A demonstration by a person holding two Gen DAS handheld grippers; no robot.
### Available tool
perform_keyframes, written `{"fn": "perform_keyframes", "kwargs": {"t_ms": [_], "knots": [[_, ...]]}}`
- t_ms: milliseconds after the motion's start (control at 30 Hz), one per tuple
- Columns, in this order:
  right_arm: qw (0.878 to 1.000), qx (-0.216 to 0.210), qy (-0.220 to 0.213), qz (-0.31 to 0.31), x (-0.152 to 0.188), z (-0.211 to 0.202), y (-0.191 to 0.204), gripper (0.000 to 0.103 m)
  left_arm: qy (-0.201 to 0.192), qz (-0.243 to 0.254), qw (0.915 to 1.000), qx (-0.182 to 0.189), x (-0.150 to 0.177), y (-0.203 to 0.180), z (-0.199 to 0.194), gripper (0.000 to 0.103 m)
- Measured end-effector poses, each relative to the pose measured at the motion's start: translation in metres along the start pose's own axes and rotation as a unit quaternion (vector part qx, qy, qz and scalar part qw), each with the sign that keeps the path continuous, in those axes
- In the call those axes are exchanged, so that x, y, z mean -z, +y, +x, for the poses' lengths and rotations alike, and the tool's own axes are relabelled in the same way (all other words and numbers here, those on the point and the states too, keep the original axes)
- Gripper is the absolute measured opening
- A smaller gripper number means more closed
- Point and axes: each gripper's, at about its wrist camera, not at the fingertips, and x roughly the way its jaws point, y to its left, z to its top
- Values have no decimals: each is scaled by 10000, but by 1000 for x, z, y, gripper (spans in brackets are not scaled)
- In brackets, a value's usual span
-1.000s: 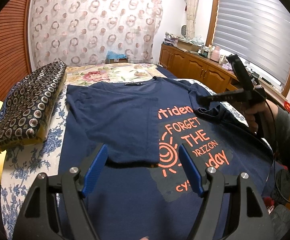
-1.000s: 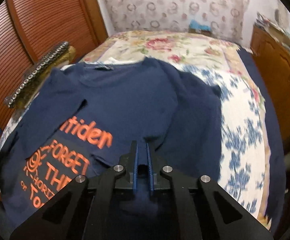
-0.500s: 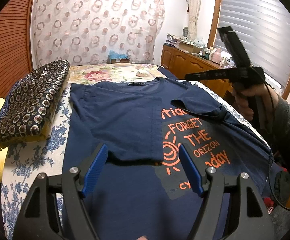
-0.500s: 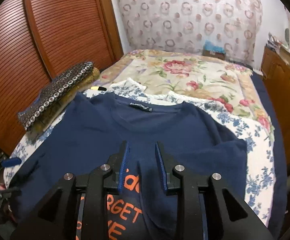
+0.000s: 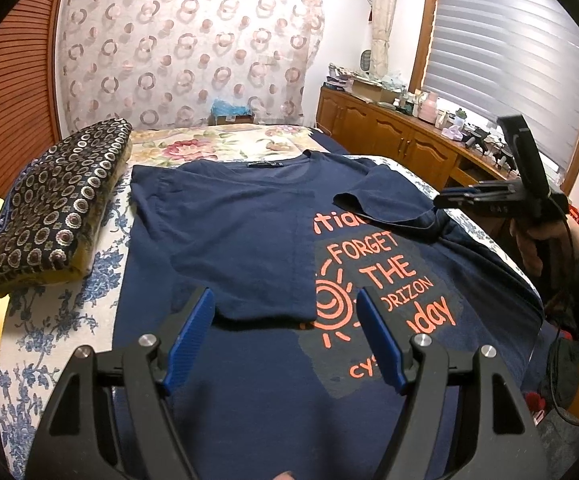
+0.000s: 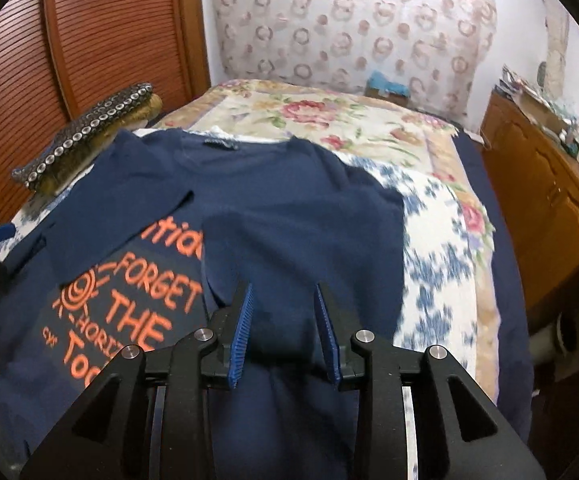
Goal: Fold small clothes
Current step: 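Grasp the folded shirt edge again with the right tool and adjust it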
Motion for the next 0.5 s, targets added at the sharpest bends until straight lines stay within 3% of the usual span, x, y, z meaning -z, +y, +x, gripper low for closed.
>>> {"fn": "perform_keyframes", "kwargs": {"t_ms": [233, 333, 500], "knots": [[9994, -50, 181, 305, 13, 14, -18, 31, 26, 16, 10000, -5, 0, -1, 3, 73], [9981, -376, 293, 386, 17, 19, -18, 31, 46, -2, 10000, -17, 0, -1, 4, 73], [9987, -400, 164, 271, 17, 16, -15, 27, 55, 1, 10000, -20, 0, -1, 5, 73]]}}
